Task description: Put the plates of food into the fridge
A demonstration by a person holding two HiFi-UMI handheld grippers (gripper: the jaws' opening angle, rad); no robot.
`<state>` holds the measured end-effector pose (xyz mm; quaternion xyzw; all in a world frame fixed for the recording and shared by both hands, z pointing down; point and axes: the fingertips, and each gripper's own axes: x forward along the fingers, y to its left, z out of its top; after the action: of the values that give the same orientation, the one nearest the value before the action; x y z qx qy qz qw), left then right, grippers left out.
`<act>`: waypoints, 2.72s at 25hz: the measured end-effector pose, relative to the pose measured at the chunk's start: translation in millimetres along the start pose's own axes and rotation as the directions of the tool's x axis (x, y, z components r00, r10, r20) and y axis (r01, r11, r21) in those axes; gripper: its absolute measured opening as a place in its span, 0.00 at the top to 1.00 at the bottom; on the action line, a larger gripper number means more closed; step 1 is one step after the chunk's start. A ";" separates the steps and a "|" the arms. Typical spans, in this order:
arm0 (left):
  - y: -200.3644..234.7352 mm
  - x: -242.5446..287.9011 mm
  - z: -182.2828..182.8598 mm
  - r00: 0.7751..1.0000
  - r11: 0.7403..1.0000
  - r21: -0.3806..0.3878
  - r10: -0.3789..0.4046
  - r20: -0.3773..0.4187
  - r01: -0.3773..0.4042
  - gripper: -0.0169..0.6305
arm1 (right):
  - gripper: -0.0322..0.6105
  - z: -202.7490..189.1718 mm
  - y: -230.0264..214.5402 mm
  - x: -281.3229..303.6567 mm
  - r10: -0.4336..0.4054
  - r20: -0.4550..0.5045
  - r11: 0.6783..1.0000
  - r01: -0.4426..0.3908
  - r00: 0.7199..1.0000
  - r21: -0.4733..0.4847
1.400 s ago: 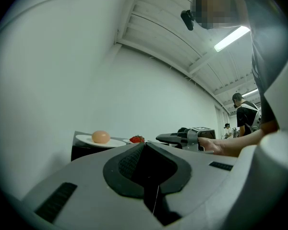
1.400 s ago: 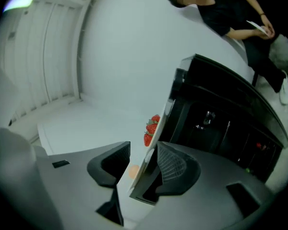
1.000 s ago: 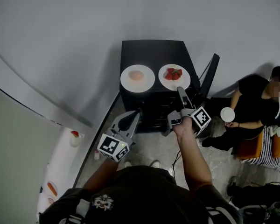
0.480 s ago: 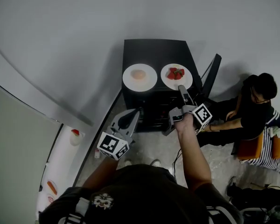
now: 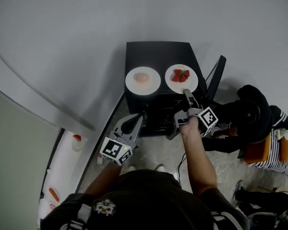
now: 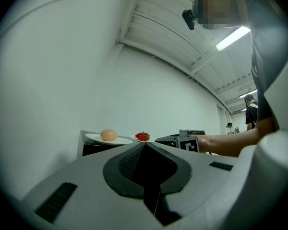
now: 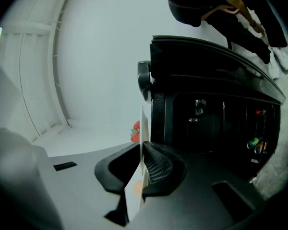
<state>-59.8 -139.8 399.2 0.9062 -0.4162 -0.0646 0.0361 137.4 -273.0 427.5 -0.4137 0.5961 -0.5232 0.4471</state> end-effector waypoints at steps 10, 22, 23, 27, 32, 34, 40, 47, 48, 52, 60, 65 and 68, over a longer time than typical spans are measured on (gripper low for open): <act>11.6 10.3 -10.2 1.000 1.000 -0.015 -0.001 -0.023 0.001 0.94 | 0.90 -1.7 11.7 -1.9 0.029 -0.008 0.999 -0.030 1.000 -0.031; 6.4 7.6 -4.1 1.000 1.000 0.024 0.012 -0.011 -0.012 0.94 | 0.89 -16.3 25.7 -63.8 0.050 -0.075 0.998 -0.053 0.996 -0.037; 7.4 7.7 -4.5 1.000 0.999 0.036 0.015 -0.013 -0.014 0.94 | 0.89 -17.5 23.9 -68.5 0.047 -0.082 0.998 -0.050 0.996 -0.033; 5.2 -8.7 -1.6 1.000 0.996 0.089 0.022 -0.001 -0.022 0.94 | 0.89 -30.1 24.4 -102.3 0.055 -0.100 0.998 -0.059 0.993 -0.032; 5.6 -14.7 -2.6 1.000 0.997 0.081 0.018 -0.004 -0.017 0.94 | 0.89 -45.7 26.7 -128.0 0.058 -0.133 0.997 -0.063 0.989 -0.035; 8.1 -6.5 -5.4 1.000 0.998 0.069 0.013 -0.019 -0.012 0.94 | 0.89 -45.7 22.5 -127.7 0.048 -0.142 0.998 -0.052 0.989 -0.027; 7.2 9.6 -16.5 0.999 0.999 0.054 -0.005 -0.051 0.008 0.94 | 0.89 -42.6 0.3 -130.8 0.006 -0.153 1.000 -0.005 0.988 0.008; 2.6 -6.8 -39.6 0.997 0.999 0.038 -0.016 -0.076 0.019 0.94 | 0.89 -57.0 -32.1 -149.9 -0.045 -0.166 0.999 0.043 0.985 -0.015; 3.4 -8.7 -42.5 0.997 0.999 0.033 -0.016 -0.080 0.018 0.94 | 0.89 -58.2 -37.8 -151.2 -0.055 -0.165 0.998 0.053 0.985 -0.018; 6.9 -10.3 -54.4 0.995 1.000 0.018 -0.009 -0.104 0.011 0.94 | 0.89 -57.6 -65.7 -148.9 -0.097 -0.166 0.995 0.093 0.981 -0.034; 1.7 -10.6 -73.0 0.990 1.000 -0.009 -0.009 -0.140 0.008 0.94 | 0.89 -42.6 -111.6 -123.8 -0.152 -0.132 0.988 0.152 0.980 -0.006; 5.9 -14.6 -83.4 0.987 1.000 -0.029 -0.004 -0.162 -0.001 0.94 | 0.89 -38.6 -132.5 -94.2 -0.170 -0.108 0.985 0.170 0.980 -0.009; 5.9 -16.5 -86.0 0.985 0.999 0.034 0.010 -0.173 -0.004 0.94 | 0.89 -34.9 -141.3 -82.4 -0.180 -0.093 0.983 0.181 0.979 0.001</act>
<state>-62.2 -130.2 486.4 0.9074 -0.4159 0.0216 0.0570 128.6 -200.6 577.9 -0.4394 0.5735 -0.5831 0.3715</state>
